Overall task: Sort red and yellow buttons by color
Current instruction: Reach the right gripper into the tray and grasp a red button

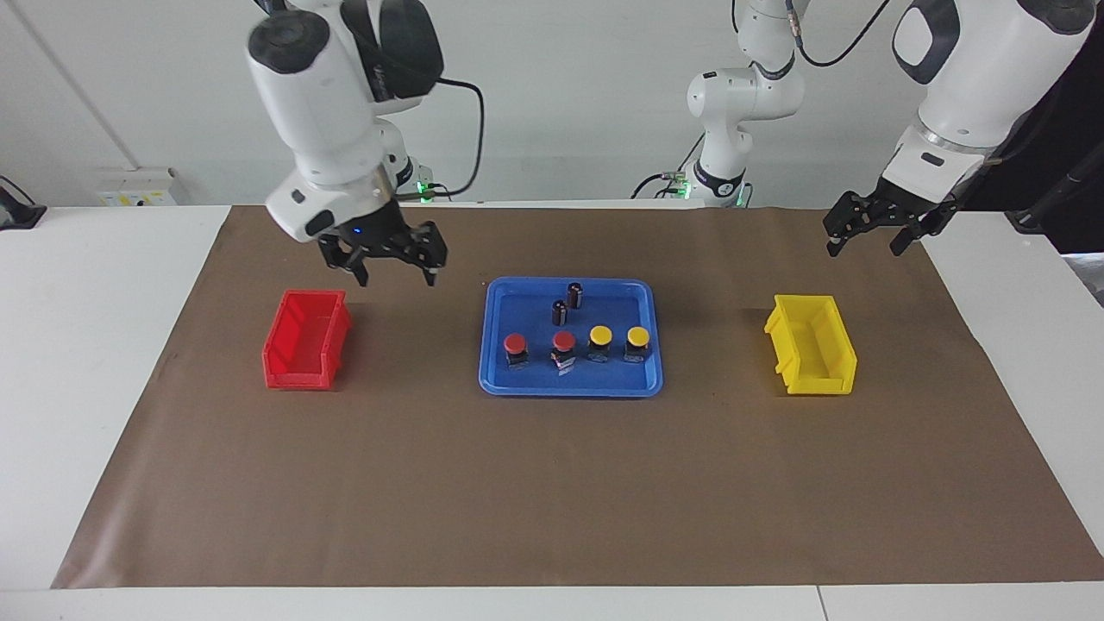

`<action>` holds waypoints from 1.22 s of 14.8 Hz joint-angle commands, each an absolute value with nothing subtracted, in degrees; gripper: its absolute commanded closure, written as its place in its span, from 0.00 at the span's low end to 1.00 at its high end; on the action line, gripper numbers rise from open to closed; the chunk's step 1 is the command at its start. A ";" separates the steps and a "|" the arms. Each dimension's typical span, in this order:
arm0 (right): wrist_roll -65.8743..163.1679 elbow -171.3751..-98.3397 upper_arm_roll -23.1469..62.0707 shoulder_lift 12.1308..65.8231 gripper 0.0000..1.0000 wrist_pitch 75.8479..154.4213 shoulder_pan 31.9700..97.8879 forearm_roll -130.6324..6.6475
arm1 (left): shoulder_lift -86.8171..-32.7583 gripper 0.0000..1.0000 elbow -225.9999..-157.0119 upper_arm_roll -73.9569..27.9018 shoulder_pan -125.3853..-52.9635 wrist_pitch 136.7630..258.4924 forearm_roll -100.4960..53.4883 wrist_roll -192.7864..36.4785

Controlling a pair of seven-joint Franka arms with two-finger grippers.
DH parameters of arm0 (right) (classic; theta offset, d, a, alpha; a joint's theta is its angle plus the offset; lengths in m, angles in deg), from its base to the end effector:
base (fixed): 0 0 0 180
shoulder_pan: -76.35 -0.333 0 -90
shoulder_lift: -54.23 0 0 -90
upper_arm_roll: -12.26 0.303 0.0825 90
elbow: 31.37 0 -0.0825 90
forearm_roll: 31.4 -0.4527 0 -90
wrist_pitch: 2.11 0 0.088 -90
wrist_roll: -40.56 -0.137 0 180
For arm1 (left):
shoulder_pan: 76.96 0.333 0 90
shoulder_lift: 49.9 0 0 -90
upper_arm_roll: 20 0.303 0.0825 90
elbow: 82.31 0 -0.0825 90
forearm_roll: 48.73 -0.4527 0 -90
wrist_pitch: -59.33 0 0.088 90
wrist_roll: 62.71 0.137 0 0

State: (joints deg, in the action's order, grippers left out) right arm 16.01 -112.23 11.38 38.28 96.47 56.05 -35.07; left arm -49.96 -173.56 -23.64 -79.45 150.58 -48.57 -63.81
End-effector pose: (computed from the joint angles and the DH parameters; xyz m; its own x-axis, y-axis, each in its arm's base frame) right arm 0.6705 0.2459 0.4959 0.9952 -0.0974 0.0032 -0.0970 -0.9930 -0.0667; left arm 0.6215 -0.0671 0.5710 0.9962 -0.0876 -0.0011 -0.0876 -0.9962 0.0028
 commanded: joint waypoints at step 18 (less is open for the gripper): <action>17.79 -138.41 11.03 37.27 0.30 124.35 46.65 -34.31 | -48.58 0.00 -174.59 -23.87 -78.63 149.77 -47.41 -63.33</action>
